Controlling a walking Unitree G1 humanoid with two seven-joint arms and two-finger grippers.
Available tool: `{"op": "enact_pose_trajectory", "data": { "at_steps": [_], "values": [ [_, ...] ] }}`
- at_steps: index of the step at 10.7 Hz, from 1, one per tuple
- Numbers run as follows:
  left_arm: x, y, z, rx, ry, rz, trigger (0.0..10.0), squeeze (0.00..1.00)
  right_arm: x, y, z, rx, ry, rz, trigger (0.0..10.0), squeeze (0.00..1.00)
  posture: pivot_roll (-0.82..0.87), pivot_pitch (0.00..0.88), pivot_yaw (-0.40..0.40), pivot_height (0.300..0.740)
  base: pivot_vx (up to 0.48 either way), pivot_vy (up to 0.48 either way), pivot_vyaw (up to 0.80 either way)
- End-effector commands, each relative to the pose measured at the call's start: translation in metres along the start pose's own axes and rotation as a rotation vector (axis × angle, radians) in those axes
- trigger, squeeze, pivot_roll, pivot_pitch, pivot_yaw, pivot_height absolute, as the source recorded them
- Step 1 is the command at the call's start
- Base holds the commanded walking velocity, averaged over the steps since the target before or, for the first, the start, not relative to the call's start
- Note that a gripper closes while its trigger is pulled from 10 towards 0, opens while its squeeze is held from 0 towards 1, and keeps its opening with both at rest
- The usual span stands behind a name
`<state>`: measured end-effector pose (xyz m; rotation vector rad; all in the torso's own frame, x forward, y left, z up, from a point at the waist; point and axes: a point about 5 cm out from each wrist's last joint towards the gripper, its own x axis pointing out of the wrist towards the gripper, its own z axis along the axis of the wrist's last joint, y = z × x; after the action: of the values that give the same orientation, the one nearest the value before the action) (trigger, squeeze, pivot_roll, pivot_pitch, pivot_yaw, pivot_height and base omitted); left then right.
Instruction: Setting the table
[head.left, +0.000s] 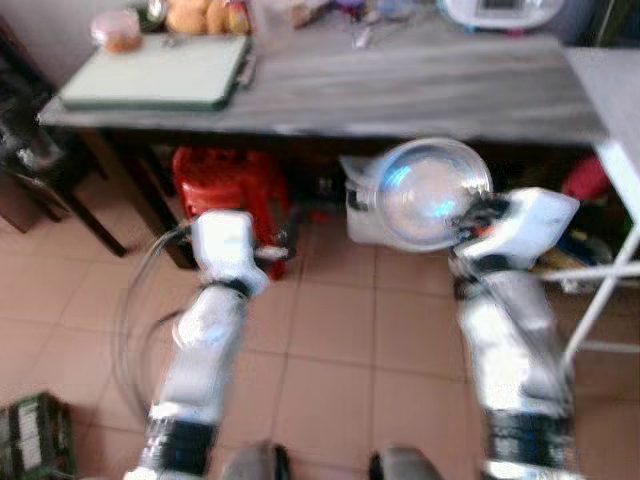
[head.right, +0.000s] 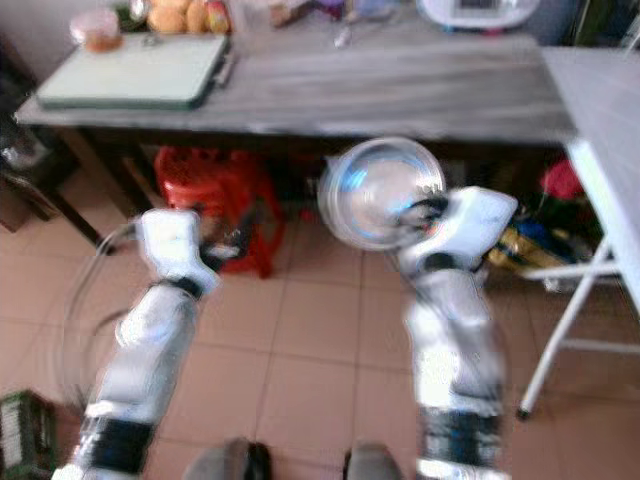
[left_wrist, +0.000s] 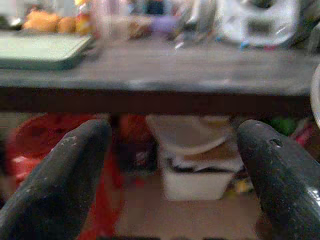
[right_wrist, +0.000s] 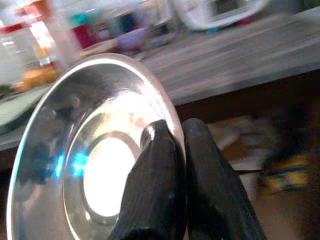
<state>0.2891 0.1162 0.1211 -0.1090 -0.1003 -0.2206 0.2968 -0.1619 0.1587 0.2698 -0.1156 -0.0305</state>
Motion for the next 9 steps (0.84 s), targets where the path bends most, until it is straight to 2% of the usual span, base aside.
{"op": "enact_pose_trajectory", "data": {
  "at_steps": [1, 9],
  "values": [
    [0.0020, -0.0084, 0.0031, -0.002, -0.014, -0.027, 10.0, 0.00, 0.0007, -0.0072, 0.0051, -0.018, -0.019, -0.026, 0.0, 0.00, -0.06, 0.111, 0.074, 0.740, 0.480, 0.000, 0.00],
    [0.0001, -0.0148, 0.0015, -0.019, -0.009, -0.066, 10.0, 0.00, 0.0075, -0.0054, 0.0060, -0.018, -0.030, -0.026, 0.0, 0.00, -0.06, 0.124, 0.072, 0.740, 0.472, 0.000, 0.00]
  ]
}}
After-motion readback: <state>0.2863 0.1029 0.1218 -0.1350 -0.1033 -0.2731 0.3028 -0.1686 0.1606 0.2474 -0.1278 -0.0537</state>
